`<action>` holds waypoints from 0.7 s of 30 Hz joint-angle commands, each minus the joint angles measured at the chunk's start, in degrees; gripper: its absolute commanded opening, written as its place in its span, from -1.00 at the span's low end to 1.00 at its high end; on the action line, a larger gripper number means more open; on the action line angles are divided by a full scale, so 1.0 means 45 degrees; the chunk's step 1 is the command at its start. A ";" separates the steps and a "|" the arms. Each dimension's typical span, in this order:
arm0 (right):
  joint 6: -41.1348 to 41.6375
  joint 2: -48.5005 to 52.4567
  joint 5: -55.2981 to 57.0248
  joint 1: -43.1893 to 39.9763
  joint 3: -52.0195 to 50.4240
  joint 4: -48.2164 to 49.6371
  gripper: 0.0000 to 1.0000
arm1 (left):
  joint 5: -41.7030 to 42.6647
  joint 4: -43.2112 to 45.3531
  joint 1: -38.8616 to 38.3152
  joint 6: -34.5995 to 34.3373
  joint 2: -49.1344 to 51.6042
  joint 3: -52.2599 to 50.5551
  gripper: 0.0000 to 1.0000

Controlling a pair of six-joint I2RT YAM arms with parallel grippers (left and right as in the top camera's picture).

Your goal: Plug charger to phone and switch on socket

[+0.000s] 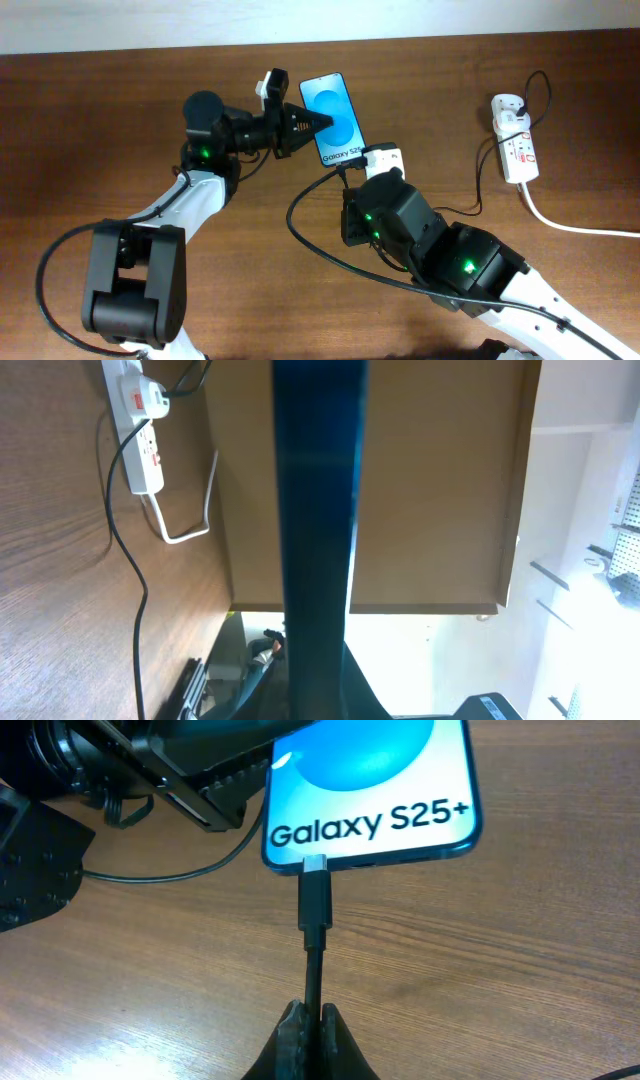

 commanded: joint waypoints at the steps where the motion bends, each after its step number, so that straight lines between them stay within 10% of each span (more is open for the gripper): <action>1: -0.0078 -0.0078 0.0019 -0.0024 0.0019 -0.0010 -0.92 | 0.0340 0.0204 0.0384 0.0243 -0.0078 0.0107 -1.00; 21: 0.0073 -0.0063 0.0063 -0.0131 0.0024 -0.0005 -0.92 | 0.0699 0.0204 0.0471 -0.0534 -0.0078 0.0107 -1.00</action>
